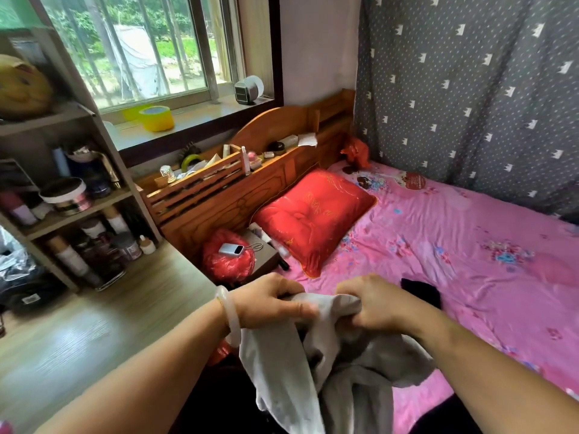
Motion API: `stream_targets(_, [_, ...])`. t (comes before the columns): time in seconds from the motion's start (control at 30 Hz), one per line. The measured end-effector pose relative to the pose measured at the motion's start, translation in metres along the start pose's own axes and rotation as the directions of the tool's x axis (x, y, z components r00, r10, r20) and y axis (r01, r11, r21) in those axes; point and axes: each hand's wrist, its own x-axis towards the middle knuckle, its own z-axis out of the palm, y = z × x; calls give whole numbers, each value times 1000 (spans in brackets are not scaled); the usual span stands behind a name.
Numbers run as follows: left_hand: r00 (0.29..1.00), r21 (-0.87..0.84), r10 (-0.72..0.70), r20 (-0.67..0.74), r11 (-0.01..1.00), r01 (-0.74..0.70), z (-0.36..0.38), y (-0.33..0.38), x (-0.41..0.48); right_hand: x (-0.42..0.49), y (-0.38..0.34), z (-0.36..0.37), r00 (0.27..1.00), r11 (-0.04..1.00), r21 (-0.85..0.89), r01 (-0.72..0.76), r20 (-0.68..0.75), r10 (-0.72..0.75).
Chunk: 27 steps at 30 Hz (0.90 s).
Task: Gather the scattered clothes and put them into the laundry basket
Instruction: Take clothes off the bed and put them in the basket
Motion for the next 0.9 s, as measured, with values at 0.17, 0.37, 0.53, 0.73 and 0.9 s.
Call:
stream_targets(0.17, [997,256,-73,23,964,65,-5,-4,-1,9,17,0,972,983,-45,-175,-165,166])
stream_targets(0.37, [952,747,-307,-5,631,208,13,1,-9,12,10,-5,878,946,255,-199,-382,287])
stream_targets(0.53, [906,246,-411,99,893,378,13,7,-1,16,-8,-1,866,950,217,-225,-402,297])
stream_targets(0.73, [807,404,-567,164,785,469,34,14,1,17,-24,-9,828,964,3,-266,-512,230])
stream_targets(0.9, [847,300,-504,-169,792,531,30,5,19,18,-25,-13,874,933,-72,-351,-382,299])
